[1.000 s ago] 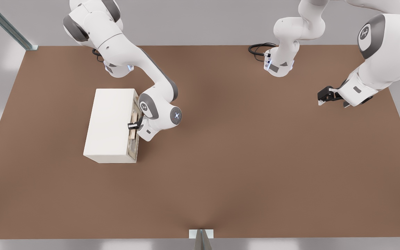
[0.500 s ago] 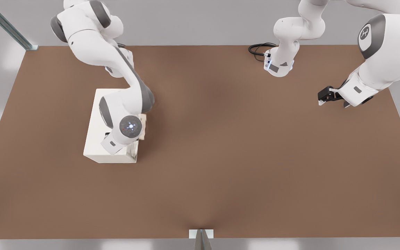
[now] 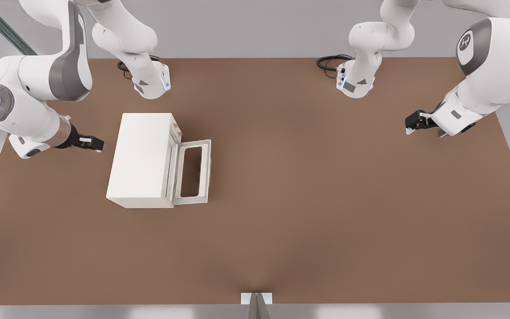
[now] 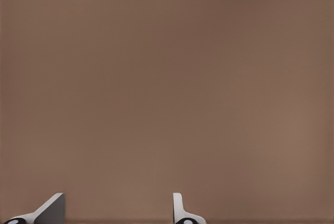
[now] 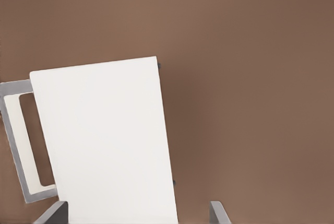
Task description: Keep left arm still and open the oven door with right arm
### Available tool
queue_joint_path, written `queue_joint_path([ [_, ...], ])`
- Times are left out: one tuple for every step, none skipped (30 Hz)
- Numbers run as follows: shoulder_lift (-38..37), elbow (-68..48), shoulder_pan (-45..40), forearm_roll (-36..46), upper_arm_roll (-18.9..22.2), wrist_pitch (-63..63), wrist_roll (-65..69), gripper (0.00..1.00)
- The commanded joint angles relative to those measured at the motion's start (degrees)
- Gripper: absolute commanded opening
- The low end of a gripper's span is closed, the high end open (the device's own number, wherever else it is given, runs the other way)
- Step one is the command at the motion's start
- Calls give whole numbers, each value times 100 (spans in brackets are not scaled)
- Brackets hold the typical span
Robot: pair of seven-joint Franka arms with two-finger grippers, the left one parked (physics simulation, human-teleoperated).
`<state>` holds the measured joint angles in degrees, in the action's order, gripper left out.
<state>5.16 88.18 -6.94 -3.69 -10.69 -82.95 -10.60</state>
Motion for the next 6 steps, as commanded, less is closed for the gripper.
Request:
queue_joint_path([
  [-15, 23, -27, 52, -3, -2, 1078, 100],
  [-6, 15, -27, 70, 5, -2, 1078, 100],
  [-15, 23, -27, 96, 23, -2, 1087, 100],
  [-6, 23, -27, 105, 32, -2, 1087, 100],
  [-15, 23, -27, 105, 32, -2, 1087, 100],
  [-15, 23, -27, 105, 32, -2, 1078, 100],
])
